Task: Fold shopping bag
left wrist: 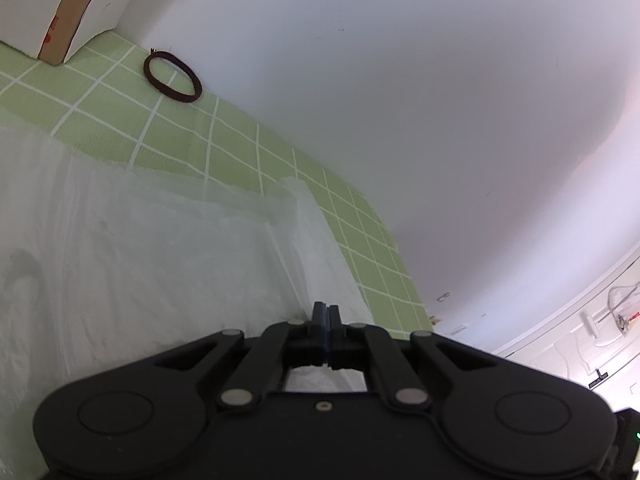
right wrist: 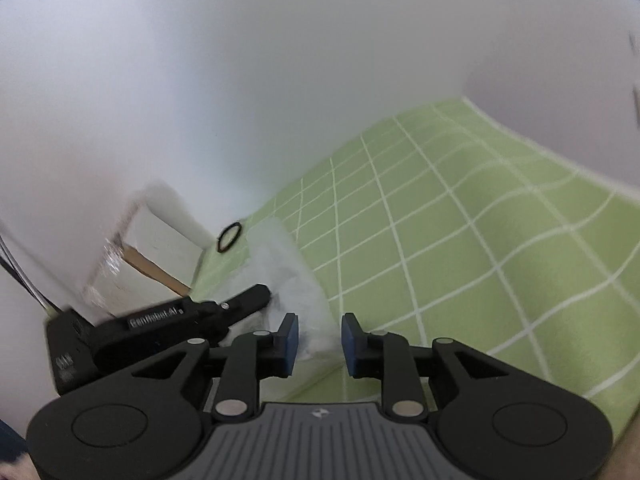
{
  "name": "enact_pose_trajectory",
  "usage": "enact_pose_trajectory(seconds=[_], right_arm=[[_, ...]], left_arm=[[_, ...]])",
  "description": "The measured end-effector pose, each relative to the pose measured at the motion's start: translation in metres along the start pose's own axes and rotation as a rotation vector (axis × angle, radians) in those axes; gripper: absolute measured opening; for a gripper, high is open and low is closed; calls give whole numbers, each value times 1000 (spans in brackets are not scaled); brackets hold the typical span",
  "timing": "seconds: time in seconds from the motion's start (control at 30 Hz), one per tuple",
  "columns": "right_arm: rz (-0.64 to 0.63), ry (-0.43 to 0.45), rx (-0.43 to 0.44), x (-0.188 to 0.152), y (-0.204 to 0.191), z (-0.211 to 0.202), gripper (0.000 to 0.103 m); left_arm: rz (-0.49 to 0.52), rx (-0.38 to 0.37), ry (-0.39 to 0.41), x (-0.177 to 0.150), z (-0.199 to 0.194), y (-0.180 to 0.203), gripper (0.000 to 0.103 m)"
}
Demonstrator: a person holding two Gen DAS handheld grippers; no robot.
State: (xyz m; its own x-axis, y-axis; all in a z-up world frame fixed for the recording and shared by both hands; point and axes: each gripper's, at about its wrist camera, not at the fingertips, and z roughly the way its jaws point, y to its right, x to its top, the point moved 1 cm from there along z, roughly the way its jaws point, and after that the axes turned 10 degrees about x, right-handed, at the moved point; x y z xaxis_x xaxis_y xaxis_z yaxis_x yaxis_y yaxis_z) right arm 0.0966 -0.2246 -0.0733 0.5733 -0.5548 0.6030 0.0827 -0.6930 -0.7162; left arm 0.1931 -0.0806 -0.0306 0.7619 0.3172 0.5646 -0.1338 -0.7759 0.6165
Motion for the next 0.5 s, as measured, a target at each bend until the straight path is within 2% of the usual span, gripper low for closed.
enact_pose_trajectory(seconds=[0.17, 0.27, 0.4, 0.5], right_arm=[[146, -18, 101, 16, 24, 9, 27], [176, -40, 146, 21, 30, 16, 28], [157, -71, 179, 31, 35, 28, 28], [46, -115, 154, 41, 33, 40, 26]], left_arm=[[1, -3, -1, 2, 2, -1, 2], [1, -3, -1, 2, 0, -1, 2], [0, -4, -1, 2, -1, -1, 2], [-5, -1, 0, 3, -1, -2, 2]])
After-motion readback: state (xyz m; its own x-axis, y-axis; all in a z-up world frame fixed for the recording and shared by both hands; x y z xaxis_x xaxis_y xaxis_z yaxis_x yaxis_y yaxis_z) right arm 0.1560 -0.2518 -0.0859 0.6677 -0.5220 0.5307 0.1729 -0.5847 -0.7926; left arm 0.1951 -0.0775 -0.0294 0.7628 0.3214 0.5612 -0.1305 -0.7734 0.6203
